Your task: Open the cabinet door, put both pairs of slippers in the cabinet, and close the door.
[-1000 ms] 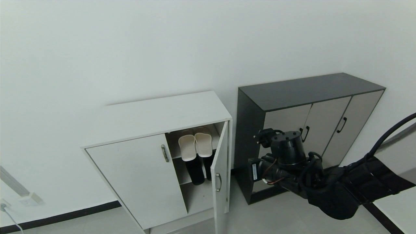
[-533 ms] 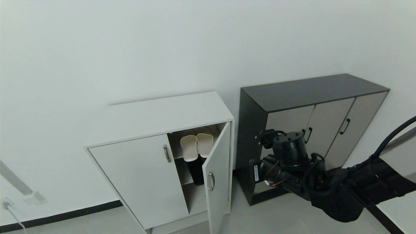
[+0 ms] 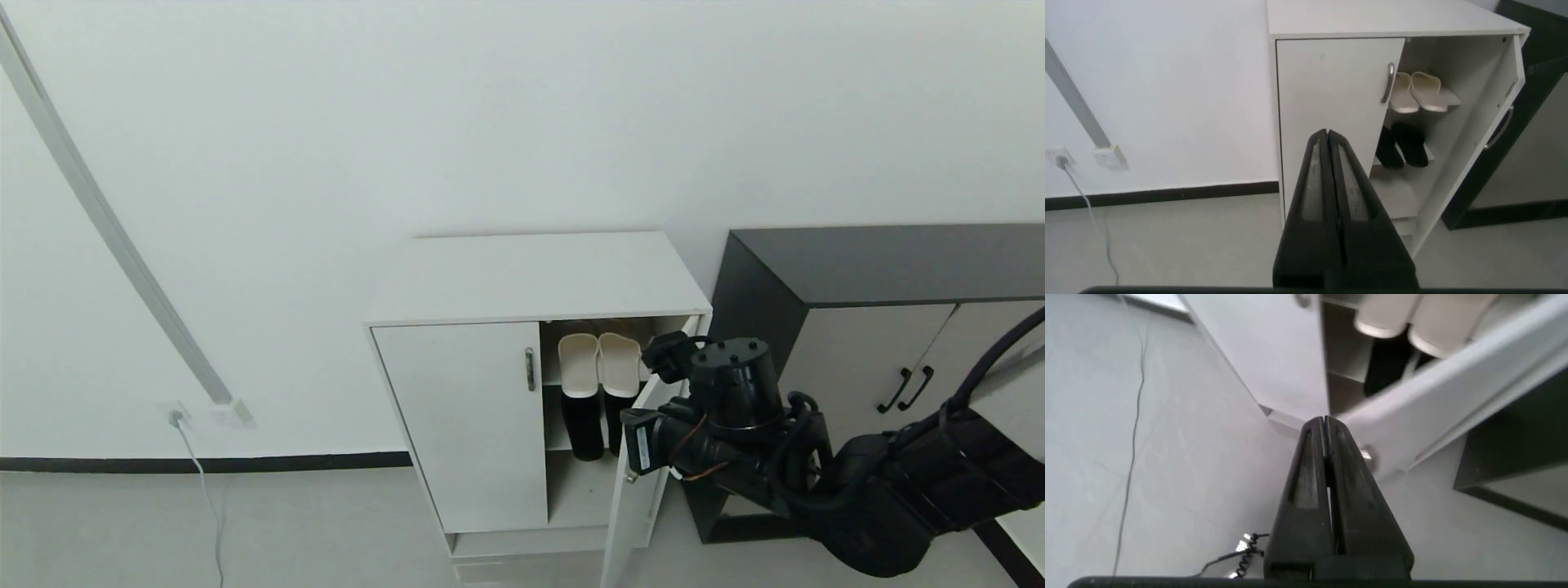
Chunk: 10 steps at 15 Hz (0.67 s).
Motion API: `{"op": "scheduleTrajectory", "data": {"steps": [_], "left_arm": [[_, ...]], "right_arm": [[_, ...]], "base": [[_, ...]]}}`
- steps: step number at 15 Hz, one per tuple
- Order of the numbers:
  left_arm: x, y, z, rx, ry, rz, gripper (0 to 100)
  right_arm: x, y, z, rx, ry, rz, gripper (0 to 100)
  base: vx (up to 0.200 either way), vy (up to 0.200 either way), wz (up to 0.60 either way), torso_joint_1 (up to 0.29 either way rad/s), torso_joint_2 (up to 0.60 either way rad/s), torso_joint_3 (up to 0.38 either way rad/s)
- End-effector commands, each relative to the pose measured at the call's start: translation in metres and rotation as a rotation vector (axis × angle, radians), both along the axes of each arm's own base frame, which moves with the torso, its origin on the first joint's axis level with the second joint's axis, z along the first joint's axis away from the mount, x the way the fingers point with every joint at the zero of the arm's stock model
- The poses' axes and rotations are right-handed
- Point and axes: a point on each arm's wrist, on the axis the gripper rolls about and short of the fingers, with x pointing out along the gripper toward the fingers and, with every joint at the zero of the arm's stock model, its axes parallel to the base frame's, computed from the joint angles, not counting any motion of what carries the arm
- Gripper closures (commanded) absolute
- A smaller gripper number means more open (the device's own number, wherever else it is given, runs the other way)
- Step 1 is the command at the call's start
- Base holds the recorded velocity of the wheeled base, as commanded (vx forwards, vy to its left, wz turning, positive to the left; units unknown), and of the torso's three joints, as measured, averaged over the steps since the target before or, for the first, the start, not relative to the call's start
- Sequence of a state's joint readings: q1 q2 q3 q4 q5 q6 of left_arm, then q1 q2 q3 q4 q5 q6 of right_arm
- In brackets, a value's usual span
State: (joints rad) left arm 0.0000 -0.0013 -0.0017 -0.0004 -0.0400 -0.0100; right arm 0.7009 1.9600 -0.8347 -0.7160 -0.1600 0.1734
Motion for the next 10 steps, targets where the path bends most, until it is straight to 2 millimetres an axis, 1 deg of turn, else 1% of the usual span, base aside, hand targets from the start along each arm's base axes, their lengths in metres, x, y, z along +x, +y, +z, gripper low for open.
{"op": "scheduleTrajectory", "data": {"steps": [1, 3, 7, 9, 10], "left_arm": [[0.0, 0.0, 0.0, -0.001, 0.0, 0.002, 100], [0.0, 0.0, 0.0, -0.001, 0.0, 0.002, 100], [0.0, 0.0, 0.0, 0.001, 0.0, 0.002, 100], [0.0, 0.0, 0.0, 0.001, 0.0, 0.003, 100], [0.0, 0.0, 0.0, 0.001, 0.0, 0.003, 100]], "right_arm": [[-0.001, -0.002, 0.0, 0.001, -0.002, -0.002, 100], [-0.002, -0.004, 0.004, 0.007, -0.015, -0.007, 100], [-0.016, -0.018, 0.008, -0.018, -0.018, -0.003, 100], [-0.022, -0.023, 0.005, -0.032, -0.006, -0.003, 100], [-0.025, -0.028, 0.0, -0.043, 0.014, -0.01, 100]], "base": [[0.0, 0.0, 0.0, 0.0, 0.0, 0.0], [0.0, 0.0, 0.0, 0.0, 0.0, 0.0], [0.0, 0.0, 0.0, 0.0, 0.0, 0.0], [0.0, 0.0, 0.0, 0.0, 0.0, 0.0], [0.0, 0.0, 0.0, 0.0, 0.0, 0.0]]}}
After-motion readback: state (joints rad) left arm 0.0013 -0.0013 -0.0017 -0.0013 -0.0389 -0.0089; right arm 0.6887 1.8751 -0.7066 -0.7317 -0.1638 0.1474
